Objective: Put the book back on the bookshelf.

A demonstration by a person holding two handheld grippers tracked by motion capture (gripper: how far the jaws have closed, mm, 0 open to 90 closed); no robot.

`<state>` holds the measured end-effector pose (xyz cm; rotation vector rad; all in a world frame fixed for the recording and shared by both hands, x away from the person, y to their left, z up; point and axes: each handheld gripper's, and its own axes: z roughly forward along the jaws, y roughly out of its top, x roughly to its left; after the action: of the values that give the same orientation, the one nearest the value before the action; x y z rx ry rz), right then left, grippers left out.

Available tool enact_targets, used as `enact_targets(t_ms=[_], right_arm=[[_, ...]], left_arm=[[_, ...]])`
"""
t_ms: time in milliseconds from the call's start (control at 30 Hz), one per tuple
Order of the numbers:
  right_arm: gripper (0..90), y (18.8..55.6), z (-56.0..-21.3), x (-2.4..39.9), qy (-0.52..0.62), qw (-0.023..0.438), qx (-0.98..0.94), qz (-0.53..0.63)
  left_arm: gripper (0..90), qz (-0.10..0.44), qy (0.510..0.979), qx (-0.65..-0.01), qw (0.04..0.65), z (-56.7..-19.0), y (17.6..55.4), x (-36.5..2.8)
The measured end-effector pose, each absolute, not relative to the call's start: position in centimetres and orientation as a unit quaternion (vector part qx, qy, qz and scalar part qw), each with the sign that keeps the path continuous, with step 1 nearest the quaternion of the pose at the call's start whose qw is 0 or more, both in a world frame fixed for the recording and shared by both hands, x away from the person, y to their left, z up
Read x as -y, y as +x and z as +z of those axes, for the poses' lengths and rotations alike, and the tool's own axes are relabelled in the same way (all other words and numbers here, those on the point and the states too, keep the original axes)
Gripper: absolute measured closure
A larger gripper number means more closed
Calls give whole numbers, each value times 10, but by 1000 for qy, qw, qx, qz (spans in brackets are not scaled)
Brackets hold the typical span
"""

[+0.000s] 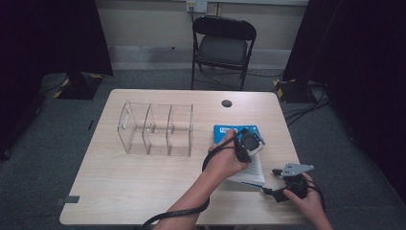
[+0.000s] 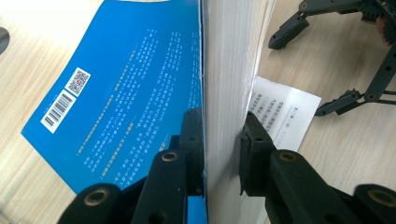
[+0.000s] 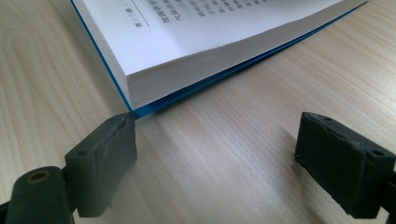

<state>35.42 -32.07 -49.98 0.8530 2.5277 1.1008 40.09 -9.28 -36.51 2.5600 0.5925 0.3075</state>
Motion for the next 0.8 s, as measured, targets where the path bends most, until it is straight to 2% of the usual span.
enact_targets(t_ms=[800], right_arm=[[132, 345, -499, 316, 283, 119, -873, 379]], left_arm=[[753, 97, 938, -237, 234, -345, 416, 95]])
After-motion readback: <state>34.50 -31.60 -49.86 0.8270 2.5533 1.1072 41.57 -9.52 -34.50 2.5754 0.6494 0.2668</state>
